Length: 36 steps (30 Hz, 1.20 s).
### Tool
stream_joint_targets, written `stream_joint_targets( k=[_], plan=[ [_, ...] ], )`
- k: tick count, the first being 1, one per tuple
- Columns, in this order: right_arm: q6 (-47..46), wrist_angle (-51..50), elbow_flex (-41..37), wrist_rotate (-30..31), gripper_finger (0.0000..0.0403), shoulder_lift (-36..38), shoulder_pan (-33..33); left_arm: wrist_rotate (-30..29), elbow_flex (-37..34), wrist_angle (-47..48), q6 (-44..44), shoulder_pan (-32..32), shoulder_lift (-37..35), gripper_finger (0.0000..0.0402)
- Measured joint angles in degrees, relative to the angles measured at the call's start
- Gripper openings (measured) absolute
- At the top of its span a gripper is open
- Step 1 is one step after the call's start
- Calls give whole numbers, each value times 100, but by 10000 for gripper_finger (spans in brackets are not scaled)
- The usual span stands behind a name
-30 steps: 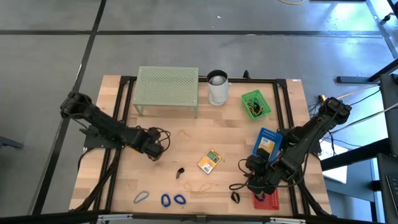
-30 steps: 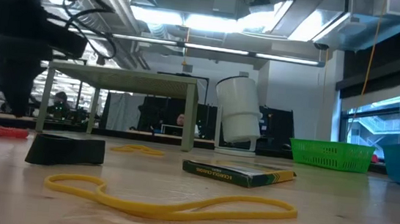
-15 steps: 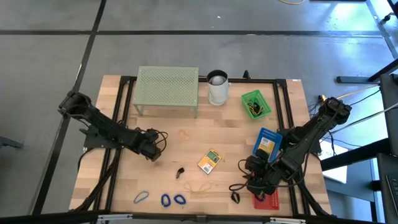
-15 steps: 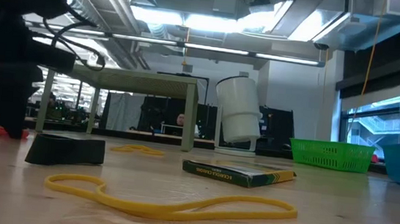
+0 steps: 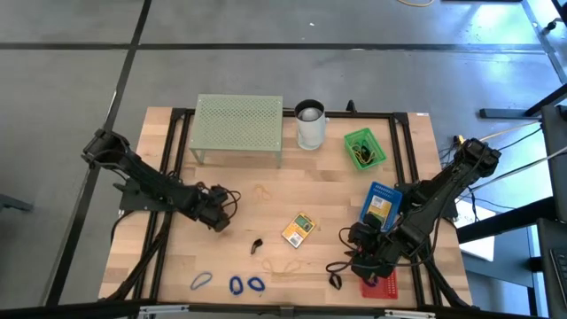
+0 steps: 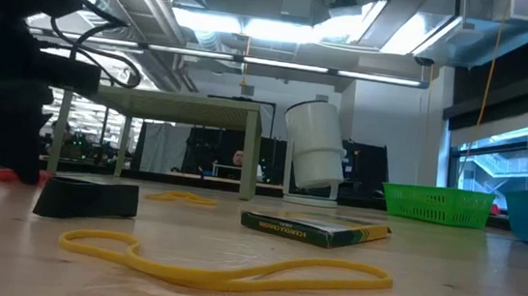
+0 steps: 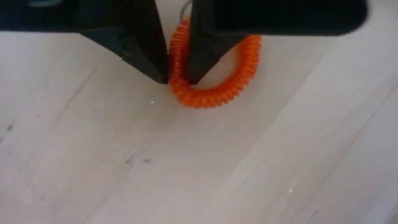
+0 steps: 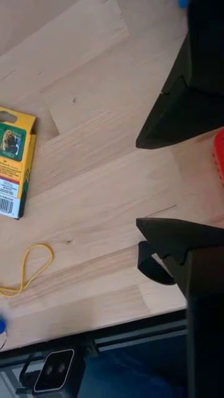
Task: Pick & Place Office Desk Supplies
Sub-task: Put the orange spiral keychain into the red bin
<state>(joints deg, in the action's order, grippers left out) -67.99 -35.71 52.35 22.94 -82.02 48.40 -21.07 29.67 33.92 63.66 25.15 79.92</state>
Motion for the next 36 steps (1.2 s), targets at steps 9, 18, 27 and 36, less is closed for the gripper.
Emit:
stream_joint_targets(
  k=[9,18,27,36],
  plan=[
    [-9,1,1,2,194,0,1,-394,380,-289,-431,-11,74,12],
    [-9,16,1,1,194,0,2,-1497,1480,-1410,-2062,-9,42,11],
    [-7,16,1,3,194,0,1,-1037,1677,-5408,-5432,111,35,12],
    [-5,16,1,2,194,0,2,-139,1679,-6888,-6723,455,142,12]
  ],
)
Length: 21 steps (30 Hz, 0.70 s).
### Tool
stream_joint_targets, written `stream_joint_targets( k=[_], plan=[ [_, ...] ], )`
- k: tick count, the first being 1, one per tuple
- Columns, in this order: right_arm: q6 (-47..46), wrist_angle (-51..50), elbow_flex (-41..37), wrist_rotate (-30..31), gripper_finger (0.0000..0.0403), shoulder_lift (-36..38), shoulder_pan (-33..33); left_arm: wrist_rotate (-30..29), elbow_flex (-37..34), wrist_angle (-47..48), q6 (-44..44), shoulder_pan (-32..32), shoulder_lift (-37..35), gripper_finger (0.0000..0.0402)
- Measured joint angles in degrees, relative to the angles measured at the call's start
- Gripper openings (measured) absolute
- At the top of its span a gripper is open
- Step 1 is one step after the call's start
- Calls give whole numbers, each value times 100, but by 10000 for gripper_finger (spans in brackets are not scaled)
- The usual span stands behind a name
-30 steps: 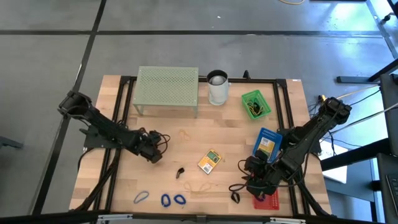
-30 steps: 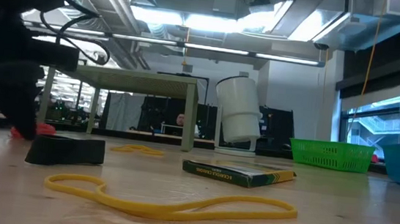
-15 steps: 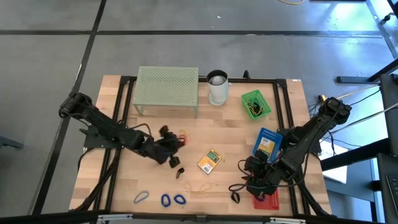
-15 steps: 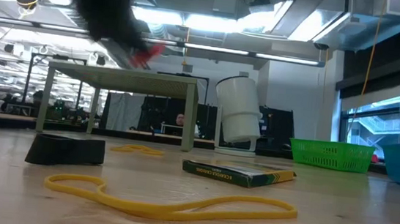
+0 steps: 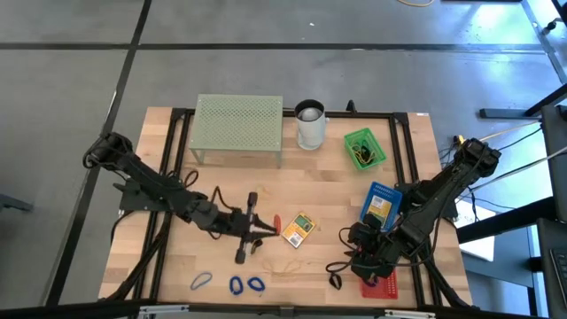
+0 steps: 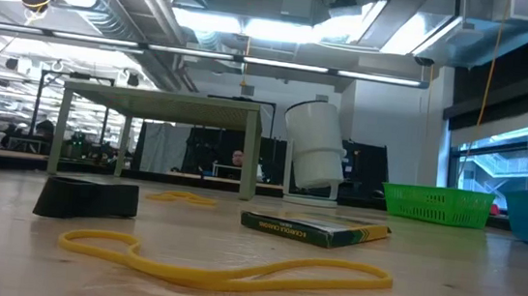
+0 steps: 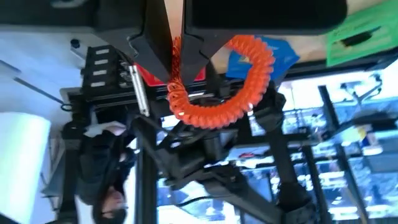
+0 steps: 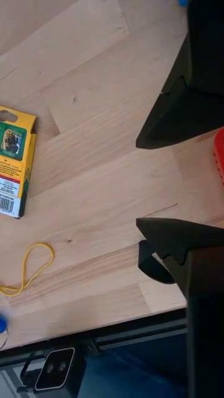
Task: Pick & Place Office Desk Supplies
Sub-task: Put the orange spiral keychain into the red bin
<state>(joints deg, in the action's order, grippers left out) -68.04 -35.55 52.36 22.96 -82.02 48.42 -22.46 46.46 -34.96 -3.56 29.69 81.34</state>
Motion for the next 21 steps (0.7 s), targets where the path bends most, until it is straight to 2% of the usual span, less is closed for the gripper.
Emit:
stream_joint_targets(
  k=[5,8,13,17,21],
  plan=[
    [1,5,0,20,194,0,0,-3,0,-342,-451,105,210,12],
    [8,96,0,375,194,0,-2,72,2,-451,-534,105,227,12],
    [-87,595,2,1614,194,0,-17,296,2,-437,-530,94,230,12],
    [223,1059,2,2808,194,0,-113,433,2,-436,-523,94,230,12],
    [561,1533,4,3519,194,0,-326,439,2,-436,-519,96,230,12]
  ],
)
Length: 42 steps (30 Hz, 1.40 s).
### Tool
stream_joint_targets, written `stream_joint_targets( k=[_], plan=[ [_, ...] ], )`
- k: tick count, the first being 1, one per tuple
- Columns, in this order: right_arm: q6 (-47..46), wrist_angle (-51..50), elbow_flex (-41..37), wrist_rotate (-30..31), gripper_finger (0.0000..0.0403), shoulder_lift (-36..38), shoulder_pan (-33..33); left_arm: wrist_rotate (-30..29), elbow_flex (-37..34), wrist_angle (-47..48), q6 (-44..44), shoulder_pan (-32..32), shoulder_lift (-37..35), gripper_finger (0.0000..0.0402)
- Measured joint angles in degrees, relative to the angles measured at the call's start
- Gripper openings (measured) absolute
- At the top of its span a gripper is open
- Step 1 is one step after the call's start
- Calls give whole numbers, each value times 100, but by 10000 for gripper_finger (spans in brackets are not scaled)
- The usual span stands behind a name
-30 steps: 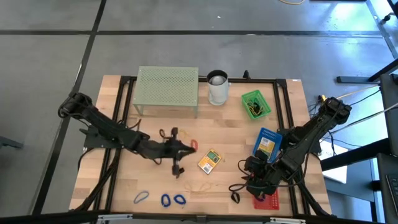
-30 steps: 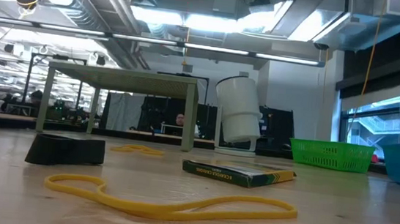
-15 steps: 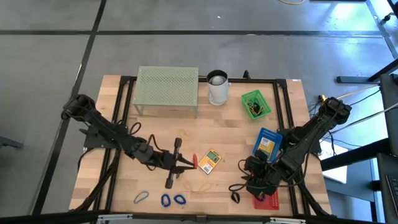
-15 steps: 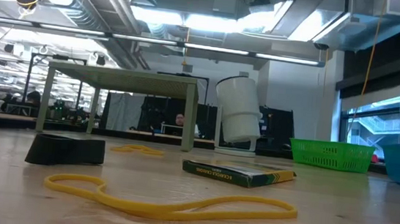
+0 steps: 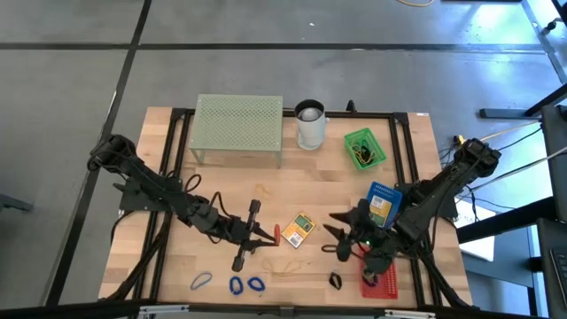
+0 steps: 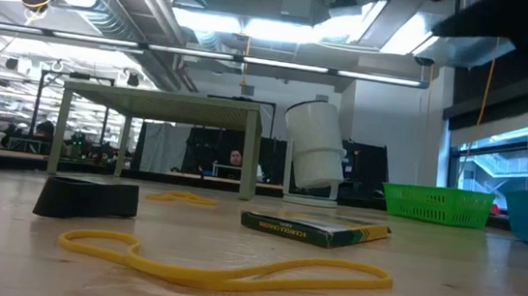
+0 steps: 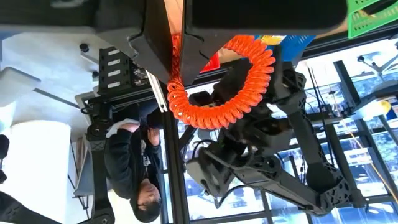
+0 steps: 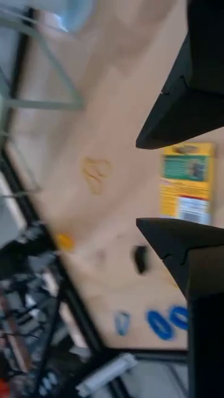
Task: Pick & Place Office Desk Supplies
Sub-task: Put the orange spiral keychain into the red bin
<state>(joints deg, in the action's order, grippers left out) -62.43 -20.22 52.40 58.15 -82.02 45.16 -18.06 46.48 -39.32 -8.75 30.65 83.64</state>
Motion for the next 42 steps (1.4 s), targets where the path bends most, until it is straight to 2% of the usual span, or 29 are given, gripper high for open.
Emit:
stream_joint_targets(
  k=[2,5,9,12,15,18,20,24,26,34,39,42],
  plan=[
    [58,194,0,110,194,0,-153,0,0,1,0,0,0,12],
    [434,450,0,-154,194,-6,-488,27,0,1,0,-1,0,12],
    [2046,1431,0,-817,194,-185,-919,345,2,1,0,-2,0,13],
    [3880,2433,0,-1762,194,-343,-1147,1021,4,18,-8,-2,0,13],
    [5459,3331,0,-2929,194,-434,-1269,2102,7,154,-215,-2,-2,13],
    [6606,4203,0,-3767,194,-463,-1314,2940,7,277,-521,12,-2,13],
    [7087,4688,0,-4187,194,-463,-1336,3098,7,282,-684,31,-2,13],
    [7357,5460,0,-4977,194,-466,-1421,2864,7,234,-799,28,5,13],
    [7288,5608,0,-5228,194,-466,-1463,2749,11,-95,-798,-29,110,13],
    [7288,6360,0,-5609,194,-900,-1496,2737,9,-937,-761,-281,543,13],
    [7617,6820,0,-5401,194,-1191,-1537,3466,9,-994,-612,-391,553,13],
    [7596,7125,42,-5447,194,-1339,-1611,3629,9,-1069,-709,-372,553,13]
  ],
)
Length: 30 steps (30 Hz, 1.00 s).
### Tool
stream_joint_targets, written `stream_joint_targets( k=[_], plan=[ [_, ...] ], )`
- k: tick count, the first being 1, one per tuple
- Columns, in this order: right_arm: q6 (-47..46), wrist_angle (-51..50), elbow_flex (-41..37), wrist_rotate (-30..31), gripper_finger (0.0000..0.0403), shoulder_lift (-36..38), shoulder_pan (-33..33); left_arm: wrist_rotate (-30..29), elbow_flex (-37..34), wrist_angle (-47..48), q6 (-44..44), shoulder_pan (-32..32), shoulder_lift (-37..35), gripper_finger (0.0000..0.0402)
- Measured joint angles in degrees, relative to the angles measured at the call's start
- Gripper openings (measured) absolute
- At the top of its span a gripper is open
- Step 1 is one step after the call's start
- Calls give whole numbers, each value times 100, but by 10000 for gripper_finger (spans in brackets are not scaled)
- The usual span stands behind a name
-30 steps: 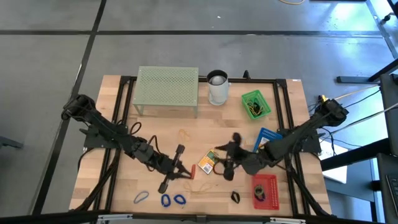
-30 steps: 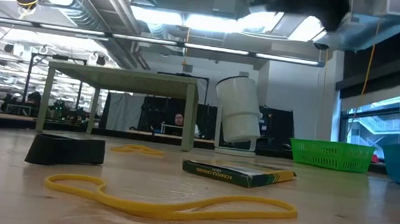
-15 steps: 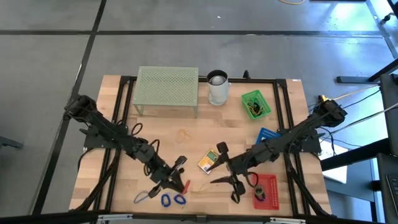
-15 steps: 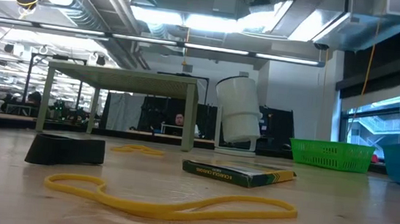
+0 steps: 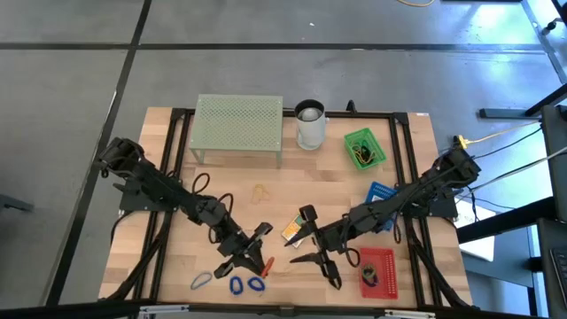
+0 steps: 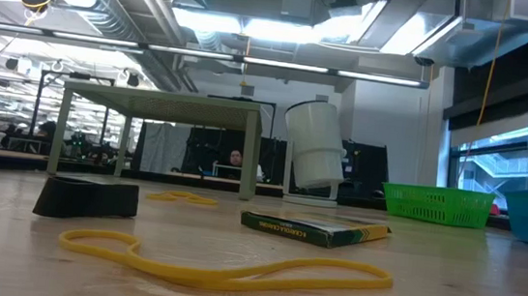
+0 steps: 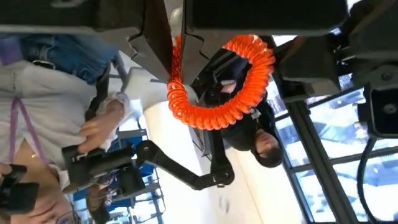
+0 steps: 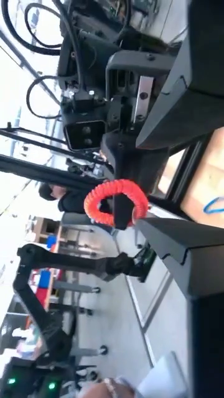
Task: Pick & Place Office Desk Supplies
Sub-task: Put the orange spiral keychain into the red bin
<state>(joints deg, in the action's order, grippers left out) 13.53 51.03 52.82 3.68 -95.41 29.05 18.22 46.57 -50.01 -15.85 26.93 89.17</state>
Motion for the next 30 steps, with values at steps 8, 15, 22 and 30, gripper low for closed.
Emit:
stream_joint_targets(
  k=[8,15,22,30],
  plan=[
    [-285,-76,822,-459,194,-739,-126,4,0,-43,-162,-3,2,13],
    [-23,-427,1322,-461,194,-1004,-126,5,0,11,-120,46,2,13],
    [-463,-663,1438,-482,194,-1008,-126,-370,0,8,-130,-8,4,13],
    [-759,-825,1442,-481,143,-1008,-120,-368,0,59,-128,3,4,13]
  ],
)
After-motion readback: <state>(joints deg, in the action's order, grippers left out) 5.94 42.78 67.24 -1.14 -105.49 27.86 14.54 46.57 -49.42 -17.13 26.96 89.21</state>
